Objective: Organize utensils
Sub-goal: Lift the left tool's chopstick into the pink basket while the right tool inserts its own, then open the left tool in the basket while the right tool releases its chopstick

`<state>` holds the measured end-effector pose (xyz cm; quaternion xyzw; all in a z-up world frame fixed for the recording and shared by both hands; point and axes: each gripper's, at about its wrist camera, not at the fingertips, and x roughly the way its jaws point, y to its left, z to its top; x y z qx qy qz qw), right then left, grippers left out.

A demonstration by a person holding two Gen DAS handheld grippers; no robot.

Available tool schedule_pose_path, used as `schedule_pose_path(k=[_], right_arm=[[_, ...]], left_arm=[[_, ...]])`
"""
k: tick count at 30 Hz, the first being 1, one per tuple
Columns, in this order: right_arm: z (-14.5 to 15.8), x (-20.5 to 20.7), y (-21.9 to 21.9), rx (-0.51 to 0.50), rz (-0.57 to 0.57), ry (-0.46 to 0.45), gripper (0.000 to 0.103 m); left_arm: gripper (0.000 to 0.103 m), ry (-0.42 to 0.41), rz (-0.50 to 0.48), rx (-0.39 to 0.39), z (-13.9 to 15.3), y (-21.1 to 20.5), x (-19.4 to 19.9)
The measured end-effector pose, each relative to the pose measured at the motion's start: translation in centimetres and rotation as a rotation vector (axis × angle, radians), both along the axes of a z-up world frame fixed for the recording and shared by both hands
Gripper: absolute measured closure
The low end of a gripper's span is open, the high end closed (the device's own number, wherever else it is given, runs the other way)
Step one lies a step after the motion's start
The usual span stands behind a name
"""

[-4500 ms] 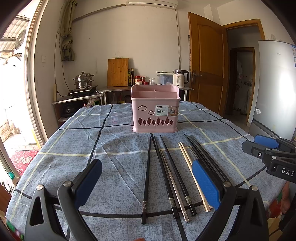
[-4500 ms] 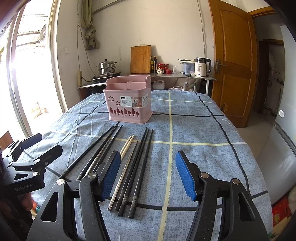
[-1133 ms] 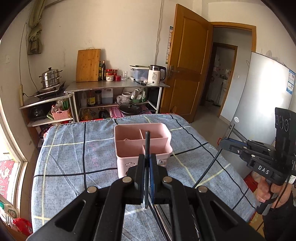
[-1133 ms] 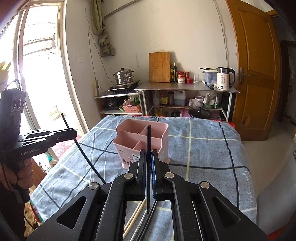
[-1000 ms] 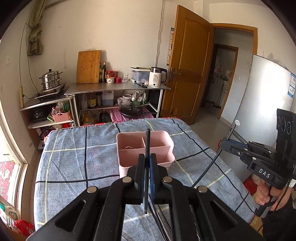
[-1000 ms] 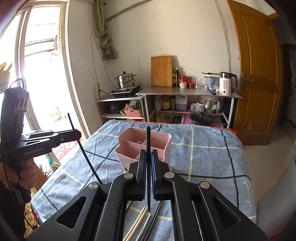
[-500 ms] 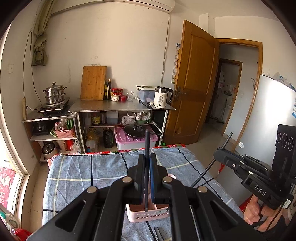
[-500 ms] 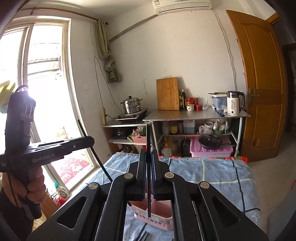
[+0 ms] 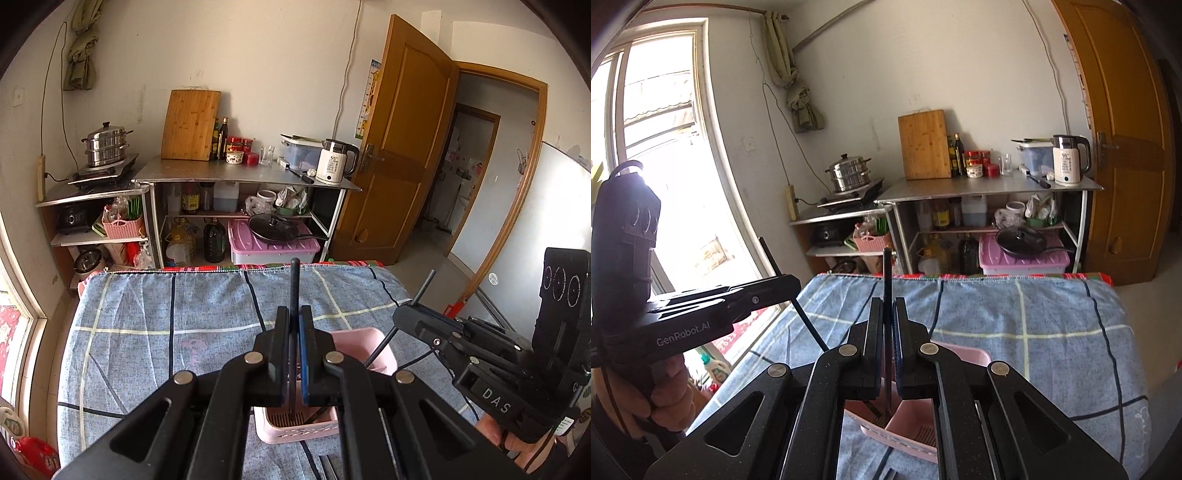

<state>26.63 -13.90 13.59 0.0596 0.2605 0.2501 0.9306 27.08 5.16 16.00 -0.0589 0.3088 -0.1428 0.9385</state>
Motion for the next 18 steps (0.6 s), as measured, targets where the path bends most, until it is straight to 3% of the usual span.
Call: schedule_pose_path(k=[6, 10, 18], right_arm=[[-1.7, 0.9, -0.1, -0.015, 0.014, 0.06, 0.098], [-1.5, 0.6, -0.4, -0.019, 0.01, 0.059, 0.093], [0.7, -1.8, -2.0, -0.015, -0.01, -0.002, 0.086]], left_arm=[[0.096, 0.015, 0.022, -0.008, -1.2, 0.5, 0.2], [0.074, -0.009, 0.04, -0.032, -1.1, 1.1, -0.3], [0.069, -0.096, 0.088, -0.035, 0.5, 2.3, -3.9]])
